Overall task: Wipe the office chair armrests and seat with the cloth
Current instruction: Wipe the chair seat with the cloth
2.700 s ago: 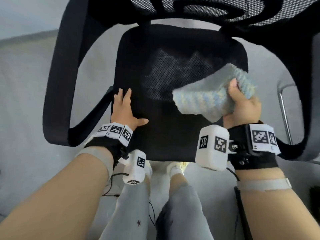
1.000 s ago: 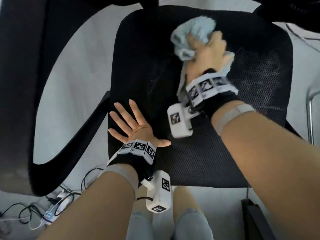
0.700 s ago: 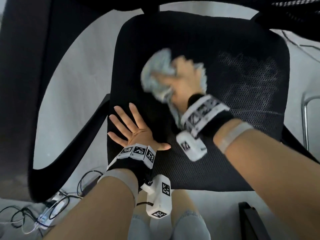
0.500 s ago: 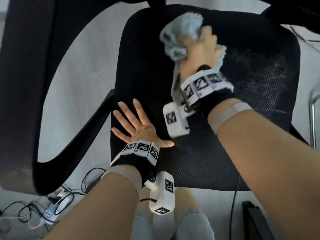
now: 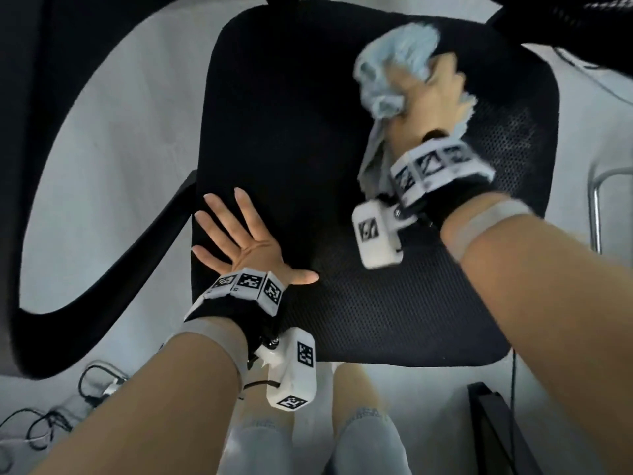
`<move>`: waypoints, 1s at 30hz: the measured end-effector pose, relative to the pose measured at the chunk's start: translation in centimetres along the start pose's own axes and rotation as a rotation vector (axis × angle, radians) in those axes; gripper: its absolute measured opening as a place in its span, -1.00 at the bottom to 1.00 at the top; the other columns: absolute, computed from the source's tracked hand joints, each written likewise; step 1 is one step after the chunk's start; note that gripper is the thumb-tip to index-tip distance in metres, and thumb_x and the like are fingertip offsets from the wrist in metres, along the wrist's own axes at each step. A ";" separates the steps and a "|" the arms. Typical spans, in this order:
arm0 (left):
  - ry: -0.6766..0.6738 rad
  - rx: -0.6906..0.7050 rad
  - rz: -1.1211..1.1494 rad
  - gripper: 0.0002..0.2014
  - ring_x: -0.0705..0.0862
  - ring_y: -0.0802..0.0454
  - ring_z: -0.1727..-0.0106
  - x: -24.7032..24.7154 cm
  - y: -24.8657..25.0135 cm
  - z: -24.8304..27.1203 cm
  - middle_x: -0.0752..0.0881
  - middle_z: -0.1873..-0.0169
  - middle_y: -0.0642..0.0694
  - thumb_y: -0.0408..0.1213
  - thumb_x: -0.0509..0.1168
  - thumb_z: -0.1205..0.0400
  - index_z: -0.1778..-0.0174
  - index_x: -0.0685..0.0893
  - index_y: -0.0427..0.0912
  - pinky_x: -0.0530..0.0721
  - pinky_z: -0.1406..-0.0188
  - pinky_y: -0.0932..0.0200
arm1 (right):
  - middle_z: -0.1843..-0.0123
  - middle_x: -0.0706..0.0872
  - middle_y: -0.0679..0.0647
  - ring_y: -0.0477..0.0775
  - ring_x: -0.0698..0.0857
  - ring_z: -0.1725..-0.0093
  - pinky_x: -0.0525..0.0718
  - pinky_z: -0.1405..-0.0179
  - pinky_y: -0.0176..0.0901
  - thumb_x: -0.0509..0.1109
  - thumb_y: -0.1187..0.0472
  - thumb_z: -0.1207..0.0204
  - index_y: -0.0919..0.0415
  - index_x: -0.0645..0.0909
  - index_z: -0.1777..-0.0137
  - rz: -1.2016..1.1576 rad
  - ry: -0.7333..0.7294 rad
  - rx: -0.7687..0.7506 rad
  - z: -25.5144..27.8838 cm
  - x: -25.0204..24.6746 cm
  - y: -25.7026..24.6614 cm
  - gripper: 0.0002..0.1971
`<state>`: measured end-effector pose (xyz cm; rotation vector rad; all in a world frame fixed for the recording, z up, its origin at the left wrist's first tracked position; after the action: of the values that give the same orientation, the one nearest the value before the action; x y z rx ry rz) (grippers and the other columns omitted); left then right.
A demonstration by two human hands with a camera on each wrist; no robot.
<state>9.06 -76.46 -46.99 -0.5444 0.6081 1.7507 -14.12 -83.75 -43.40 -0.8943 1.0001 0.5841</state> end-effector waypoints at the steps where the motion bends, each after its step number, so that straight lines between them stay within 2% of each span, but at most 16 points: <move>1: 0.009 -0.004 -0.007 0.54 -0.55 -0.27 -0.52 -0.1 0.2 0.0 -0.56 -0.50 -0.29 0.19 0.56 0.08 -0.24 -0.72 -0.03 -0.41 -0.43 -0.40 | -0.44 0.36 0.31 0.32 0.28 -0.42 0.21 -0.36 0.13 0.26 0.30 -0.43 -0.16 0.42 -0.34 0.007 -0.043 -0.042 0.9 0.7 -0.3 -0.49; 4: 0.042 -0.009 -0.017 0.55 -0.51 -0.26 -0.54 -0.3 0.4 0.2 -0.52 -0.52 -0.29 0.16 0.59 0.06 -0.38 -0.64 -0.05 -0.39 -0.44 -0.40 | -0.28 0.46 0.34 0.38 0.38 -0.25 0.13 -0.13 0.08 0.39 0.33 -0.31 -0.15 0.45 -0.32 0.011 -0.218 -0.368 6.7 3.2 -1.3 -0.41; 7: 0.068 0.000 -0.012 0.57 -0.47 -0.26 -0.56 -0.4 0.4 0.3 -0.46 -0.55 -0.31 0.19 0.57 0.14 -0.47 -0.52 -0.07 -0.39 -0.44 -0.41 | -0.16 0.37 0.19 0.24 0.34 -0.08 0.26 -0.07 0.16 0.42 0.36 -0.23 -0.12 0.45 -0.31 0.061 -0.417 -0.670 10.3 4.0 -1.3 -0.36; 9: 0.046 -0.008 -0.019 0.57 -0.49 -0.27 -0.55 -0.2 0.3 0.3 -0.48 -0.54 -0.31 0.19 0.57 0.12 -0.46 -0.54 -0.08 -0.40 -0.44 -0.41 | -0.08 0.45 0.16 0.21 0.43 -0.01 0.39 -0.12 0.13 0.36 0.21 -0.42 0.04 0.47 -0.30 0.128 -0.320 -0.529 6.7 2.5 0.6 -0.58; 10: 0.040 -0.011 -0.023 0.57 -0.50 -0.27 -0.54 -0.2 0.4 0.2 -0.50 -0.53 -0.31 0.19 0.57 0.11 -0.45 -0.56 -0.08 -0.41 -0.43 -0.41 | -0.03 0.54 0.18 0.21 0.51 0.01 0.44 -0.11 0.05 0.35 0.07 -0.46 0.15 0.48 -0.26 0.119 -0.163 -0.381 4.1 1.1 2.2 -0.61; 12: 0.044 -0.012 -0.026 0.57 -0.50 -0.28 -0.54 -0.2 0.4 0.1 -0.50 -0.53 -0.31 0.20 0.57 0.11 -0.45 -0.56 -0.08 -0.42 -0.42 -0.40 | -0.16 0.57 0.24 0.30 0.54 -0.15 0.44 -0.18 0.02 0.35 -0.08 -0.43 0.19 0.47 -0.22 0.242 0.099 -0.156 0.2 -2.3 4.9 -0.54; 13: 0.048 -0.010 -0.027 0.57 -0.50 -0.28 -0.54 -0.3 0.5 0.2 -0.50 -0.53 -0.31 0.20 0.57 0.11 -0.45 -0.56 -0.08 -0.42 -0.42 -0.39 | -0.27 0.51 0.27 0.33 0.47 -0.26 0.40 -0.26 0.03 0.35 0.01 -0.44 0.14 0.46 -0.26 0.212 0.135 -0.083 -0.7 -3.3 6.1 -0.58; 16: 0.080 0.009 -0.032 0.56 -0.46 -0.28 -0.56 -0.7 0.9 0.6 -0.45 -0.55 -0.32 0.22 0.56 0.11 -0.49 -0.50 -0.10 -0.41 -0.42 -0.38 | -0.47 0.35 0.35 0.37 0.27 -0.45 0.27 -0.42 0.24 0.26 0.29 -0.44 -0.11 0.43 -0.35 0.081 0.006 0.016 -0.2 -2.5 6.2 -0.51; 18: 0.122 -0.017 -0.050 0.55 -0.43 -0.28 -0.57 -0.9 1.4 0.9 -0.41 -0.56 -0.34 0.19 0.57 0.10 -0.50 -0.47 -0.11 -0.39 -0.43 -0.38 | -0.37 0.45 0.38 0.41 0.37 -0.37 0.33 -0.33 0.30 0.31 0.29 -0.42 0.05 0.47 -0.31 0.073 -0.018 -0.008 2.5 -1.6 4.6 -0.57; 20: 0.090 -0.022 -0.102 0.49 -0.48 -0.28 -0.55 -0.6 2.7 1.4 -0.48 -0.52 -0.36 -0.04 0.62 -0.05 -0.46 -0.55 -0.11 -0.33 -0.49 -0.39 | -0.17 0.56 0.40 0.44 0.49 -0.16 0.31 -0.16 0.24 0.34 0.20 -0.38 0.12 0.53 -0.22 -0.024 -0.052 -0.210 6.4 0.1 2.4 -0.63; 22: -0.008 0.095 -0.157 0.38 -0.57 -0.25 -0.50 0.6 5.0 1.9 -0.60 -0.47 -0.32 -0.23 0.55 -0.20 -0.42 -0.62 -0.10 -0.38 -0.50 -0.39 | -0.13 0.56 0.31 0.28 0.39 -0.12 0.16 -0.04 0.07 0.22 0.16 -0.32 -0.09 0.50 -0.26 -0.008 -0.358 -0.499 10.6 2.2 1.0 -0.54; 23: -0.066 0.147 -0.175 0.38 -0.61 -0.24 -0.48 1.3 6.1 2.2 -0.64 -0.44 -0.29 -0.18 0.54 -0.21 -0.40 -0.65 -0.10 -0.45 -0.44 -0.37 | -0.11 0.58 0.29 0.19 0.33 -0.09 0.14 0.01 0.03 0.17 0.16 -0.31 -0.14 0.49 -0.27 0.040 -0.400 -0.565 10.9 2.2 1.7 -0.51; 24: -0.112 0.166 -0.181 0.44 -0.64 -0.24 -0.46 1.8 6.8 2.5 -0.66 -0.43 -0.28 -0.05 0.56 -0.16 -0.37 -0.68 -0.11 -0.51 -0.36 -0.34 | -0.09 0.59 0.27 0.16 0.31 -0.08 0.16 -0.01 0.03 0.17 0.15 -0.33 -0.12 0.50 -0.26 0.035 -0.340 -0.536 9.8 1.6 3.2 -0.55; 26: -0.156 0.138 -0.164 0.53 -0.66 -0.23 -0.45 2.3 7.4 2.7 -0.68 -0.42 -0.26 0.19 0.54 -0.04 -0.30 -0.73 -0.13 -0.53 -0.33 -0.31 | -0.12 0.56 0.25 0.24 0.38 -0.22 0.26 -0.20 0.12 0.30 0.16 -0.42 0.03 0.53 -0.22 -0.045 -0.139 -0.254 6.3 -0.9 6.5 -0.66; 28: -0.151 0.109 -0.144 0.54 -0.65 -0.22 -0.45 2.5 7.7 2.7 -0.68 -0.42 -0.24 0.29 0.51 0.03 -0.23 -0.76 -0.11 -0.52 -0.35 -0.34 | -0.26 0.49 0.30 0.32 0.36 -0.36 0.27 -0.35 0.21 0.35 0.29 -0.42 0.06 0.52 -0.25 0.004 0.020 -0.065 3.9 -3.2 9.7 -0.62; 30: -0.122 0.109 -0.138 0.55 -0.65 -0.23 -0.45 2.5 7.8 2.6 -0.68 -0.42 -0.25 0.31 0.51 0.05 -0.20 -0.78 -0.10 -0.52 -0.35 -0.35 | -0.34 0.42 0.29 0.35 0.32 -0.36 0.27 -0.38 0.15 0.33 0.31 -0.44 -0.03 0.50 -0.28 -0.024 0.109 0.091 3.0 -4.5 11.7 -0.59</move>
<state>0.72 -74.67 -45.69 -0.3915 0.5626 1.5981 -23.77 -75.17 -42.92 -0.8634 1.1041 0.4692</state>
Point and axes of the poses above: each hand's wrist, its own z-axis away from the middle knuckle, its own x-axis out of the palm, y = z × x, the point moved 6 cm from there along -z, towards the middle knuckle
